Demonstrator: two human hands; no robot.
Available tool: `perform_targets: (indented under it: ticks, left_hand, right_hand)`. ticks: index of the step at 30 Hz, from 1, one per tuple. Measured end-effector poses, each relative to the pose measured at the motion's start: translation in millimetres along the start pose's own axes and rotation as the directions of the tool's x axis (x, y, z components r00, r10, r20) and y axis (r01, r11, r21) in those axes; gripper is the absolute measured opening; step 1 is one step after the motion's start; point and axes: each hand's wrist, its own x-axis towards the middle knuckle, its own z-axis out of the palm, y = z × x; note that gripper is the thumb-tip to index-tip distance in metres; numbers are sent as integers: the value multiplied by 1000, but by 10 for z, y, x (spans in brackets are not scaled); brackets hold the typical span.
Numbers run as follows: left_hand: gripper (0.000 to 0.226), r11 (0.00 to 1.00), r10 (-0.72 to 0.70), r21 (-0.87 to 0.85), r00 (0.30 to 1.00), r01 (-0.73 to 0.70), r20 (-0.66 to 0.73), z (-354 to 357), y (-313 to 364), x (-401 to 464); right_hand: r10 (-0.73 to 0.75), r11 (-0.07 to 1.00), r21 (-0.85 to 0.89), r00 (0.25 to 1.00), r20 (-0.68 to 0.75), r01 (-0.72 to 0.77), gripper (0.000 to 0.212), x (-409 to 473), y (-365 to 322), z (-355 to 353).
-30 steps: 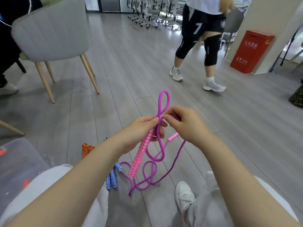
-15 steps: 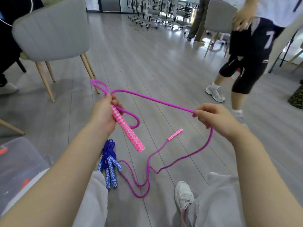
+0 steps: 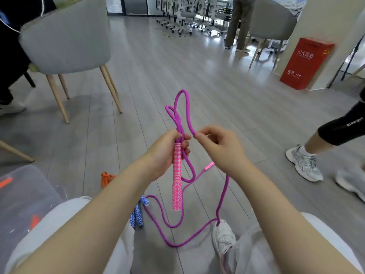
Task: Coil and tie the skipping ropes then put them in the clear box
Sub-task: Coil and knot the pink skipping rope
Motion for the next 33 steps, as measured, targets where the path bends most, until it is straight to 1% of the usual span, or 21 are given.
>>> perform_targets:
  ticks: [2, 3, 4, 6, 8, 11, 12, 13, 15, 16, 18, 20, 22, 23, 24, 26, 28, 31, 33]
  left_hand:
    - [25, 999, 14, 51, 997, -18, 82, 5, -10, -35]
    - [25, 994, 31, 103, 996, -40, 87, 4, -23, -45]
    - [25, 984, 61, 161, 996, -72, 68, 5, -37, -46]
    - [25, 953, 138, 274, 990, -130, -12, 5, -65, -37]
    - [23, 918, 198, 366, 977, -155, -84, -7, -75, -27]
    - [25, 916, 213, 364, 973, -166, -93, -40, -80, -5]
    - [27, 934, 197, 321, 976, -158, -93, -50, -63, -2]
    - [29, 961, 173, 235, 981, -148, -90, -59, -31, 0]
    - [31, 990, 135, -41, 989, -138, -67, -104, 84, 4]
    - [31, 975, 138, -166, 988, -148, -71, -162, 160, 8]
    - [30, 922, 142, -339, 978, -187, -154, -340, 342, 29]
    - [28, 881, 100, -411, 940, -236, -326, -553, 468, 47]
    - [26, 902, 74, -342, 875, -263, -479, -704, 471, 60]
    - [25, 930, 91, -262, 855, -256, -511, -718, 443, 68]
    - [23, 956, 127, -166, 853, -241, -505, -698, 399, 73]
    - [24, 978, 208, 64, 885, -200, -416, -578, 301, 58]
    - [23, 949, 238, 271, 930, -162, -279, -430, 221, 12]
    - [22, 885, 184, 449, 978, -121, -98, -230, 106, -59]
    - [24, 865, 123, 493, 992, -96, -24, -97, 39, -98]
  right_hand:
    - [10, 997, -74, 999, 34, -8, 19, -1, 33, 62]
    - [10, 993, -117, 999, 46, -4, 19, -2, 39, 85]
    - [9, 988, -153, 999, 53, -1, 20, -5, 38, 101]
    - [9, 976, -216, 998, 69, 6, 23, -26, 31, 122]
    - [10, 960, -278, 996, 93, 16, 23, -57, 24, 144]
    - [23, 953, -303, 990, 137, 20, 24, -68, 35, 171]
    - [42, 955, -296, 985, 166, 9, 27, -61, 37, 157]
    - [66, 959, -282, 978, 200, -7, 31, -49, 41, 123]
    - [128, 969, -237, 960, 249, -68, 35, -16, 58, -18]
    - [159, 972, -212, 954, 254, -105, 36, 1, 76, -119]
    - [200, 972, -171, 953, 226, -163, 32, 26, 145, -362]
    - [223, 966, -170, 957, 187, -192, 24, 24, 231, -603]
    - [236, 963, -166, 960, 151, -211, 16, 7, 306, -789]
    - [235, 964, -152, 965, 119, -216, 14, 2, 335, -852]
    - [224, 969, -125, 971, 80, -213, 13, 2, 348, -890]
    - [196, 980, -20, 980, 30, -195, 14, 7, 317, -884]
    - [169, 982, 81, 985, 29, -171, 14, 23, 253, -782]
    - [131, 979, 149, 989, 62, -139, 12, 36, 124, -502]
    - [110, 982, 143, 990, 84, -121, 12, 41, 73, -301]
